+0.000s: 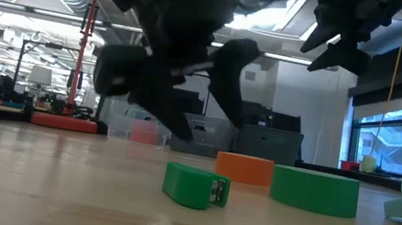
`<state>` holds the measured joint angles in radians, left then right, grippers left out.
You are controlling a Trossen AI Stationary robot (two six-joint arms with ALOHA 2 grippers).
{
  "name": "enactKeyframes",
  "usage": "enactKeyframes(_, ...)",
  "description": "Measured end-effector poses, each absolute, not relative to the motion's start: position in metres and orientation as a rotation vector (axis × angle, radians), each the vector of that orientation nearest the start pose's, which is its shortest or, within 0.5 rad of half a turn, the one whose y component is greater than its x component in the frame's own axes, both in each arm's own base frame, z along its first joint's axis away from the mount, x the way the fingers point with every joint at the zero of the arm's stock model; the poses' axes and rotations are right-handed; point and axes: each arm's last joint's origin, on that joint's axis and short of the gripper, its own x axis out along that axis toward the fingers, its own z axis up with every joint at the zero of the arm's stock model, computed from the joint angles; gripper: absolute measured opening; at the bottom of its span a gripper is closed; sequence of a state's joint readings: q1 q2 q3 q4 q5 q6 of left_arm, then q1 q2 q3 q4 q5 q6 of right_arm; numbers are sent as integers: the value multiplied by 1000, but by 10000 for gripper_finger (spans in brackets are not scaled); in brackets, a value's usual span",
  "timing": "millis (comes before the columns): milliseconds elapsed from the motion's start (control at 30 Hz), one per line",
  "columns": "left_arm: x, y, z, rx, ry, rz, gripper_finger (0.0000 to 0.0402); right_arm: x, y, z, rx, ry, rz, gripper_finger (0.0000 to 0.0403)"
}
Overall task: Pick and place Stapler, Stapler remover, tape
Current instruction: Put the orange tape into the transparent bin
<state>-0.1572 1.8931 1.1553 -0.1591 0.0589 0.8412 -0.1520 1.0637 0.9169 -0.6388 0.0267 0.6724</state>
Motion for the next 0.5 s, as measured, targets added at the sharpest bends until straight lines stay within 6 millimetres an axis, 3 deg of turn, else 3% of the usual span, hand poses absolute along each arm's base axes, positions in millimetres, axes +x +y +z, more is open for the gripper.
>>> enactKeyframes(367,392,-58,123,815,799,-593,315,210,-34,291,674,675,-437,216)
enactKeyframes(500,392,-54,119,790,821,-604,280,211,-34,292,675,666,-434,216)
